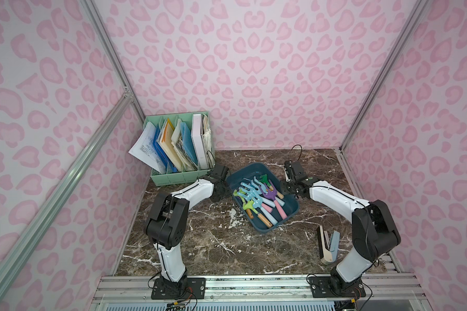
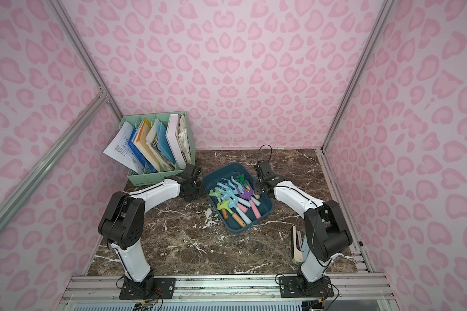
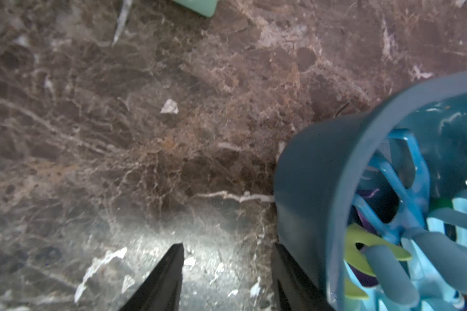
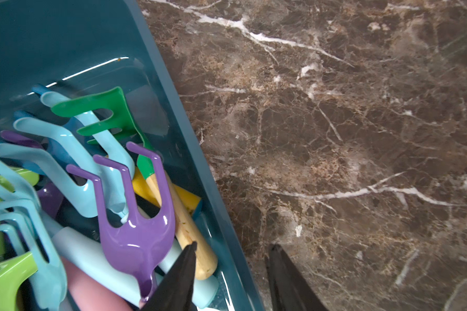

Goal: Take the hand rake out of the storage box
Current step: Move the storage box to the center of the board.

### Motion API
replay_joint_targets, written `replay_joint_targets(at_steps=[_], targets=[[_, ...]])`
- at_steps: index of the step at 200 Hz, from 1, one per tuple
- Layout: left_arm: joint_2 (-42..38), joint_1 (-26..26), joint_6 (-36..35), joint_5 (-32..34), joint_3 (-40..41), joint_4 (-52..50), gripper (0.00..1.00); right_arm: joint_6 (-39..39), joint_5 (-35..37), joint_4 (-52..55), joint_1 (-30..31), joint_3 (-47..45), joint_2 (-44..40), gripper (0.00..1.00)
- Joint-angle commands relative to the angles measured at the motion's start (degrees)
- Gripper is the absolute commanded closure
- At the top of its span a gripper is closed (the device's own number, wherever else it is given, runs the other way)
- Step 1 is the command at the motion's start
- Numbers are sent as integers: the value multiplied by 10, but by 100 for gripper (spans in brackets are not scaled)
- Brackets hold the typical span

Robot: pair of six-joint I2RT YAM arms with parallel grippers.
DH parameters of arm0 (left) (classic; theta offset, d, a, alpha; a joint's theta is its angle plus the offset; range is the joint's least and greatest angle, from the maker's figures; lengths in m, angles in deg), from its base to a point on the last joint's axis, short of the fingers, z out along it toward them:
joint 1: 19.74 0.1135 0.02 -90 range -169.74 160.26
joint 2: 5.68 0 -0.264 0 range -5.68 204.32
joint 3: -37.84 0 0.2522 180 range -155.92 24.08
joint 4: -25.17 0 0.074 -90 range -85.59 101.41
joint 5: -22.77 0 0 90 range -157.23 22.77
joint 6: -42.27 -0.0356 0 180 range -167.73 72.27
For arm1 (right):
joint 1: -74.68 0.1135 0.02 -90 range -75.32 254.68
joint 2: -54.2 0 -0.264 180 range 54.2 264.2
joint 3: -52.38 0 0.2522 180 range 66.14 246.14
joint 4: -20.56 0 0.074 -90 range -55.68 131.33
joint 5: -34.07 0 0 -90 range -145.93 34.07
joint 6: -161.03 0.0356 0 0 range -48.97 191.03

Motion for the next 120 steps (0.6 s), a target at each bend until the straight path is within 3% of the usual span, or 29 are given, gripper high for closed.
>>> replay_joint_targets(at_steps=[1, 58, 85, 120], targets=[[25, 0, -12, 2, -35, 6, 44, 7, -31, -30, -10, -7, -5, 51], [106, 4, -51, -11, -189, -31, 35, 14, -16, -11, -30, 7, 35, 56], [59, 30, -26, -55, -117, 34, 19, 18, 40, 5, -10, 1, 23, 57], [-39, 36, -42, -21, -41, 12, 16, 37, 30, -2, -11, -28, 5, 58]])
